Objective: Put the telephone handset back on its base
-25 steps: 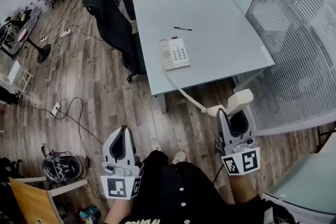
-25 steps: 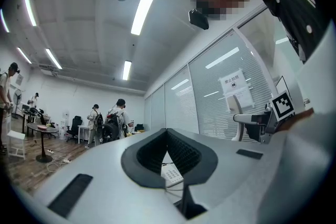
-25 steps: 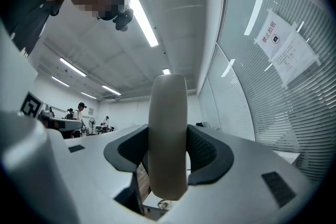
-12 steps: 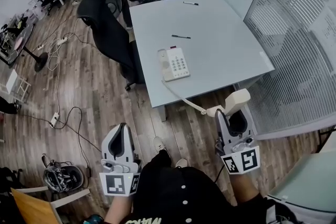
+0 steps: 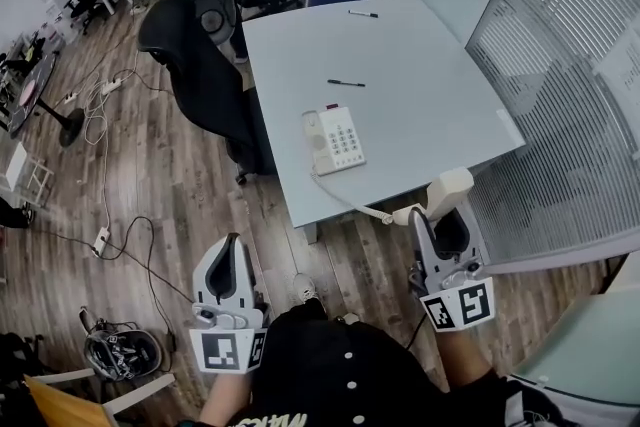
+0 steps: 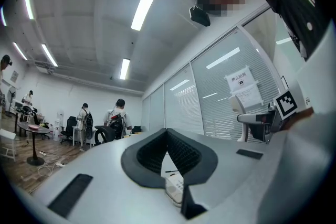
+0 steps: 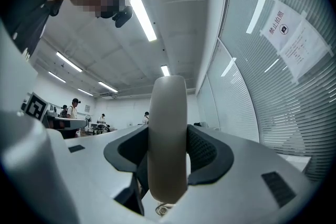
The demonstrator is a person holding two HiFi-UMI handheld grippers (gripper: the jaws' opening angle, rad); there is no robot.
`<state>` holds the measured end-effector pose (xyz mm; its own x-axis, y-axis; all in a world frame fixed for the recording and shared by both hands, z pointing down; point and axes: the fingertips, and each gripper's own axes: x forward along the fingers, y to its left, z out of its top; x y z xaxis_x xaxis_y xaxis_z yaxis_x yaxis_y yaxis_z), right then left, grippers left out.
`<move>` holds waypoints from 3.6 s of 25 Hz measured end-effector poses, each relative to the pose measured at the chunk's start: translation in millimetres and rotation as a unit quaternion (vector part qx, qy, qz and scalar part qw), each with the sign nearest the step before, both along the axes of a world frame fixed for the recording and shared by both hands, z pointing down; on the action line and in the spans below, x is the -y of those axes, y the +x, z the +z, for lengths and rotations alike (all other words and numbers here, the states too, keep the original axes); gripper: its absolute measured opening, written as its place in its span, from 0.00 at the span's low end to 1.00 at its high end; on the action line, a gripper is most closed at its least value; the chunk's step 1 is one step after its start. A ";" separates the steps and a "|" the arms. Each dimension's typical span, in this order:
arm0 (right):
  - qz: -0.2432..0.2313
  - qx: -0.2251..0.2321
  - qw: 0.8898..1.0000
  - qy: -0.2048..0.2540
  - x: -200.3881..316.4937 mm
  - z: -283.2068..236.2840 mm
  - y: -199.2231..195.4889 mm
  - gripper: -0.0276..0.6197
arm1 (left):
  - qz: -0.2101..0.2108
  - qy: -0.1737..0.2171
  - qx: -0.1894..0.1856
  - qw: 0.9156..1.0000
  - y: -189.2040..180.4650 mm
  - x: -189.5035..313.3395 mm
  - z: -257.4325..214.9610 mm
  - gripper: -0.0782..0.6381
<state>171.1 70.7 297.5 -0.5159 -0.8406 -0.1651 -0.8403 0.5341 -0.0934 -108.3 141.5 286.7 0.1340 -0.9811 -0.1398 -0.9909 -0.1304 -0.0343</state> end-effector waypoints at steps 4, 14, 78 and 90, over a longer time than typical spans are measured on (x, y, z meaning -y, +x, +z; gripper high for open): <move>0.001 0.004 1.000 0.003 16.6 -4.2 -8.2 0.41 | -0.005 0.004 -0.003 1.000 -10.9 18.7 0.0 0.13; 0.007 0.005 1.000 0.018 47.7 -16.1 -37.9 0.41 | 0.012 0.015 -0.007 1.000 -38.7 50.5 -2.9 0.13; -0.069 -0.142 0.947 -0.280 256.0 285.4 -176.5 0.41 | 0.007 -0.234 -0.016 0.972 13.6 118.7 118.9 0.13; -0.028 -0.156 0.928 -0.337 276.3 334.5 -194.6 0.41 | -0.002 -0.255 -0.032 0.966 12.2 121.3 138.1 0.13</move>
<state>-23.6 -205.6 632.0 -0.4964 -0.6686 0.5537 -0.8551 0.4867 -0.1790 -96.2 20.1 424.8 0.1381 -0.9248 0.3546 -0.9892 -0.1111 0.0955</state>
